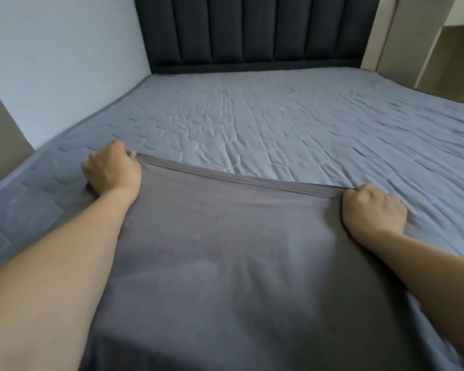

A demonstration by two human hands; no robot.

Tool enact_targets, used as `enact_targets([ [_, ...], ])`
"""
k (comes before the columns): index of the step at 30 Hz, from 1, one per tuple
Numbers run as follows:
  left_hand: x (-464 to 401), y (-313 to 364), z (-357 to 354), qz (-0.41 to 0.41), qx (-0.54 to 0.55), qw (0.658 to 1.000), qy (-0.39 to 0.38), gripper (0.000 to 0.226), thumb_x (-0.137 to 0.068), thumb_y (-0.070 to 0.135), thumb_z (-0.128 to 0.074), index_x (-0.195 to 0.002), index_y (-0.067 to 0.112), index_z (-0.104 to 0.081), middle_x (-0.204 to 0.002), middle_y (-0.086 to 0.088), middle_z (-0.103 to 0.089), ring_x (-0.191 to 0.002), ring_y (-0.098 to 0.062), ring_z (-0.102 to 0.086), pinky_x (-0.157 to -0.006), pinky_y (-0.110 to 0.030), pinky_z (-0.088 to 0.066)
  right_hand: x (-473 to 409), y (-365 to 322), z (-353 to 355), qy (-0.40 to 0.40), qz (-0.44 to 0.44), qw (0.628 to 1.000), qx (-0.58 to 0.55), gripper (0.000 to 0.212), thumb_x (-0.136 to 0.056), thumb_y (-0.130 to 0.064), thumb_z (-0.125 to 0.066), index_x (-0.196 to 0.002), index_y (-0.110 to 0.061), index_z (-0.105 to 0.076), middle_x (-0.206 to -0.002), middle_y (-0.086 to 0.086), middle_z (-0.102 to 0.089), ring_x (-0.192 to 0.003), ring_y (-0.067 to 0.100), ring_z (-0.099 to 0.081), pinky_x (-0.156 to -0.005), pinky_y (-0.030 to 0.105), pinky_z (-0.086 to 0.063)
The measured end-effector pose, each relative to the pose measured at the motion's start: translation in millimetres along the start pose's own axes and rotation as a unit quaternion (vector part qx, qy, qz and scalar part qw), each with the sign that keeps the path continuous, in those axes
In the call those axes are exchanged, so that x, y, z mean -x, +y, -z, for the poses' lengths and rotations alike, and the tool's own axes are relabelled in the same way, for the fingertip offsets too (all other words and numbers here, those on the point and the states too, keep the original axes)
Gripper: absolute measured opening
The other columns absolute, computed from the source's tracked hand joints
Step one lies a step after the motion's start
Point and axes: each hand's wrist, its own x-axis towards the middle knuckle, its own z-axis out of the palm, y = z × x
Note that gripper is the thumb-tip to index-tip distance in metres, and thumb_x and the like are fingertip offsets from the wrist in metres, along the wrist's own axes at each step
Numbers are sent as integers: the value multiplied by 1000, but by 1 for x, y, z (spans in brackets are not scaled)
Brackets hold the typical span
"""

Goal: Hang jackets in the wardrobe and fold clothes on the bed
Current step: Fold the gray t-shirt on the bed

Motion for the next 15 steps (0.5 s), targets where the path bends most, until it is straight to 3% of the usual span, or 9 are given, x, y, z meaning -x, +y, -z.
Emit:
enact_targets([
  [3, -1, 6, -1, -21, -80, 996, -29, 26, -97, 27, -53, -112, 9, -63, -117, -21, -63, -118, -39, -48, -100, -46, -30, 1, -3, 7, -29, -2, 999, 39, 38, -96, -22, -35, -111, 3, -58, -123, 27, -56, -116, 41, -49, -96, 41, -35],
  [6, 9, 18, 19, -67, -112, 987, -97, 41, -94, 25, -52, -131, 9, -43, -138, -20, -44, -131, -37, -35, -112, -52, -20, 3, -20, 26, -46, 47, 992, 108, 39, -88, -17, -42, -122, -1, -53, -130, 22, -44, -123, 39, -36, -104, 43, -26],
  [8, 29, 23, 38, -109, -59, 982, -140, 51, -93, 38, -45, -138, 16, -35, -148, -15, -33, -137, -34, -28, -115, -58, -10, 7, -37, 41, 9, 130, 989, 75, 43, -83, -18, -47, -123, -5, -52, -131, 18, -40, -123, 37, -34, -106, 45, -21],
  [10, 63, 15, 53, -163, -39, 960, -224, 67, -86, 64, -23, -145, 33, -28, -158, -2, -23, -145, -27, -20, -114, -60, -3, 27, -63, 50, 35, 221, 975, -3, 49, -84, -32, -40, -126, -11, -54, -134, 13, -46, -122, 36, -41, -106, 45, -23],
  [12, 102, 1, 62, -210, -72, 921, -319, 82, -75, 78, -1, -149, 45, -15, -163, 10, -9, -150, -20, -8, -114, -61, 4, 58, -90, 44, -48, 306, 950, -42, 56, -90, -47, -27, -135, -20, -47, -142, 7, -45, -129, 30, -42, -111, 47, -19],
  [15, 121, -12, 57, -227, -118, 894, -369, 75, -83, 79, -1, -151, 47, -1, -164, 13, 4, -150, -16, 6, -113, -63, 8, 93, -108, 14, -204, 319, 925, -18, 67, -93, -63, -17, -151, -30, -21, -161, -1, -15, -148, 20, -11, -119, 48, 1],
])
